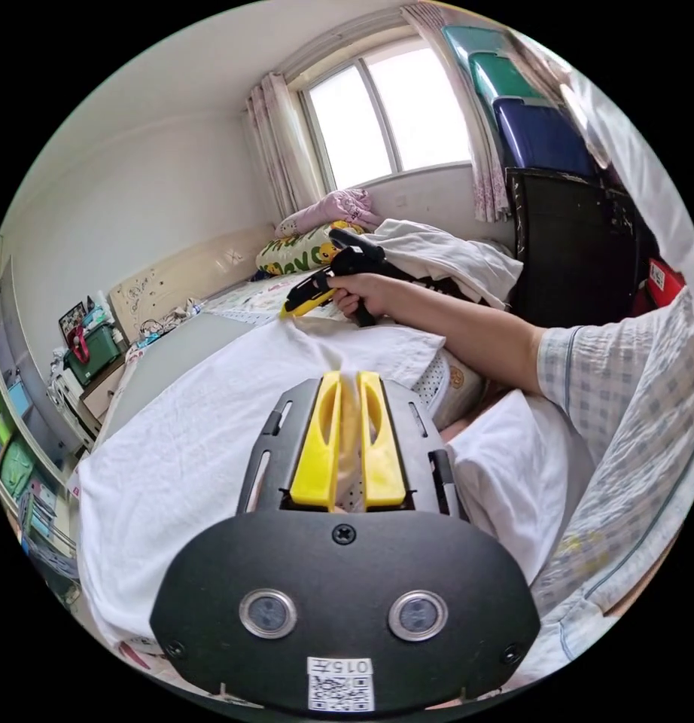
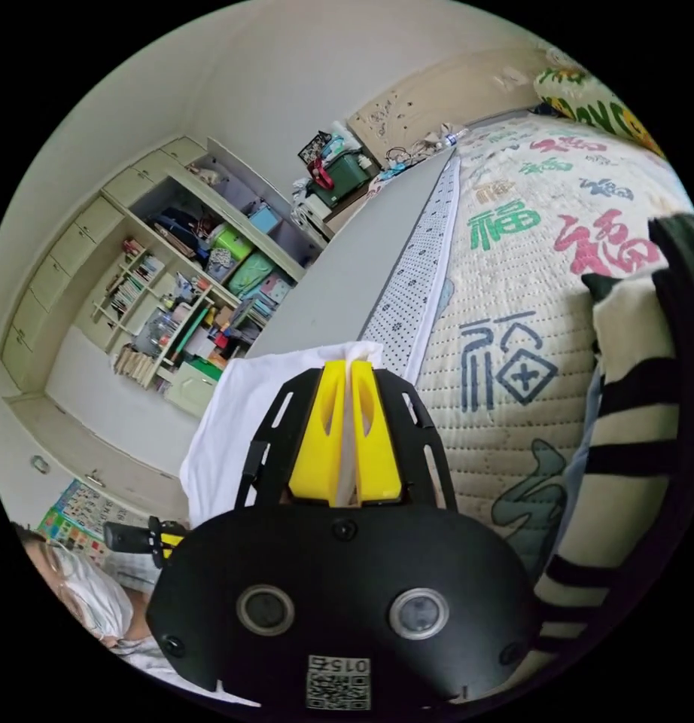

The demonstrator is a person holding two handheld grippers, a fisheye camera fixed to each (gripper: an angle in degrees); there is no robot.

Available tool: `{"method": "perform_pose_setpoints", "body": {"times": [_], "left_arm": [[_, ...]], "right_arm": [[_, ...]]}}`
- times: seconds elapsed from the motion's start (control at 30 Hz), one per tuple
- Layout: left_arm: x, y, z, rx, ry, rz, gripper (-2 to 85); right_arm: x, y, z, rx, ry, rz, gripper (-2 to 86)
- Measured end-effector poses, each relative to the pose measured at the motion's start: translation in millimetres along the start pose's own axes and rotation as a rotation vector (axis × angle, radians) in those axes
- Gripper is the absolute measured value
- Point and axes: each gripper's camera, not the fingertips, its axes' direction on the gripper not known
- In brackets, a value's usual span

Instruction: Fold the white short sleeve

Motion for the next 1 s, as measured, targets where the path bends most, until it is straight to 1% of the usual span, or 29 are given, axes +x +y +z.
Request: {"method": "perform_pose_setpoints", "body": {"times": [0.07,0.13,0.27,0.43,0.5,0.6,0.8,0.9,1.0], "left_arm": [[1.2,-13.5,-13.9,0.005,0.006,0.025,2.7],[4.5,-22.0,-18.1,-0.003,0.012,0.053,2.4],[19.0,-30.5,-15.4,-0.038,0.012,0.118,1.9],[26.6,-28.3,-20.4,-0.041,0.019,0.14,1.8],[31.6,-24.1,-22.3,-0.042,0.009,0.154,2.0],[37.8,-11.7,-26.0,-0.031,0.003,0.134,2.7],[39.8,31.8,-47.0,-0.011,0.099,0.085,7.2],[34.6,71.1,-81.6,0.034,0.097,0.054,7.5],[19.1,126.5,-125.2,0.063,0.086,-0.032,7.5]], "right_arm": [[-18.2,-3.8,7.0,0.021,0.122,-0.058,-0.1],[-21.0,-6.8,14.3,0.024,0.167,-0.055,-0.4],[-16.1,-11.0,33.5,0.006,0.214,-0.041,-0.6],[-22.1,-1.5,64.5,-0.052,0.289,-0.091,-0.1],[-19.3,6.7,70.5,-0.051,0.288,-0.097,0.3],[-8.4,24.0,76.9,-0.04,0.232,-0.106,1.3],[6.7,68.7,96.2,-0.021,0.206,-0.14,4.8],[22.2,99.5,97.3,0.036,0.151,-0.142,5.8],[39.8,136.3,94.9,0.128,0.107,-0.13,6.2]]}}
